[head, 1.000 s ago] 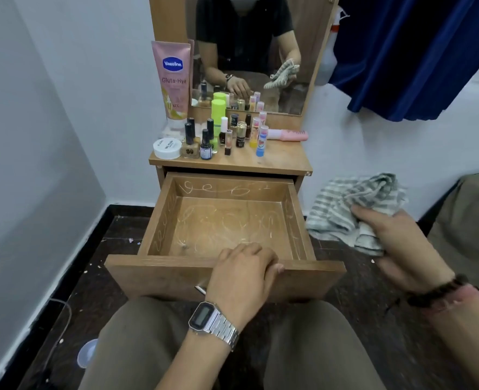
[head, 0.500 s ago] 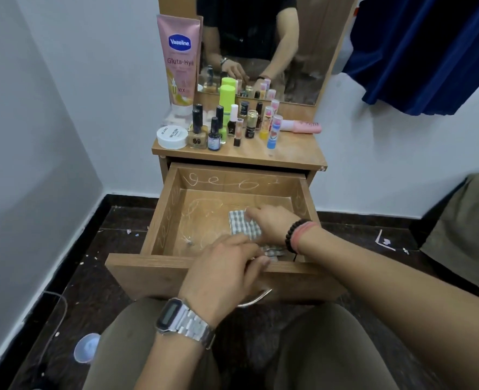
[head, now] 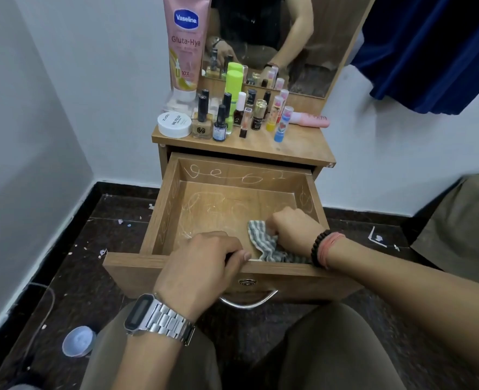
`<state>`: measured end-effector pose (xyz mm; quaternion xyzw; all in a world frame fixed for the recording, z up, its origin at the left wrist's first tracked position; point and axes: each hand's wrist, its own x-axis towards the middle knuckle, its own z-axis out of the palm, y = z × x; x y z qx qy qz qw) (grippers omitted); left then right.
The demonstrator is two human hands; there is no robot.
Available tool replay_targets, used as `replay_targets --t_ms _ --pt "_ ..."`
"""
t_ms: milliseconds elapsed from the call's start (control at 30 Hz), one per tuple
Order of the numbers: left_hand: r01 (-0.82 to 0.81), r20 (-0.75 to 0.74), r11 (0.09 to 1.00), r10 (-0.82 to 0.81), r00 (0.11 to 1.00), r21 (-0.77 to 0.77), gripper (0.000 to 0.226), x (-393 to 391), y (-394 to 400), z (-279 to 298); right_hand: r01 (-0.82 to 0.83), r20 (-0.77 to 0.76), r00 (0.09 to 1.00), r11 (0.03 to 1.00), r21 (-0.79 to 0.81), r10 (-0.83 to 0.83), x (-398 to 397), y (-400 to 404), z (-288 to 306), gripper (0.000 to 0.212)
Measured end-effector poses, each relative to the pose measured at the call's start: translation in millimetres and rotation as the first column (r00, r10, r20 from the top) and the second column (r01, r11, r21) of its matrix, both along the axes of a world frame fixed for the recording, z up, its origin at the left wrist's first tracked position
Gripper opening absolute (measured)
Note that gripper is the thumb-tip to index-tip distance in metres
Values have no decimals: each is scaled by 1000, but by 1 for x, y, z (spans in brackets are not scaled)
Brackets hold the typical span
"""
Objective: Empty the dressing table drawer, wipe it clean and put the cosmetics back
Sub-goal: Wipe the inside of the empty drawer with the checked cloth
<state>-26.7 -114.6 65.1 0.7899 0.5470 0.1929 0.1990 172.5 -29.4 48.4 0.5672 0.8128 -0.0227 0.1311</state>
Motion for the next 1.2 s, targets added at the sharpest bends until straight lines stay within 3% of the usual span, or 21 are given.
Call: replay_targets --t_ms 233,533,833,1033,1200 --pt "-2 20 999 1 1000 34 31 2 -1 1 126 25 991 984 123 -130 0 64 6 29" --pt "-15 0 998 15 1000 57 33 5 -2 0 53 -23 998 998 20 -52 1 9 1 26" --pt "-39 -36 995 42 998 89 33 8 -3 2 159 -55 987 974 161 -152 -10 61 3 29" --pt "-39 -63 994 45 997 97 32 12 -3 -1 21 -108 994 1000 12 -20 -24 5 0 26" --pt "-56 -83 991 66 994 124 33 12 -2 -3 -4 -126 992 1000 24 7 -43 37 8 28"
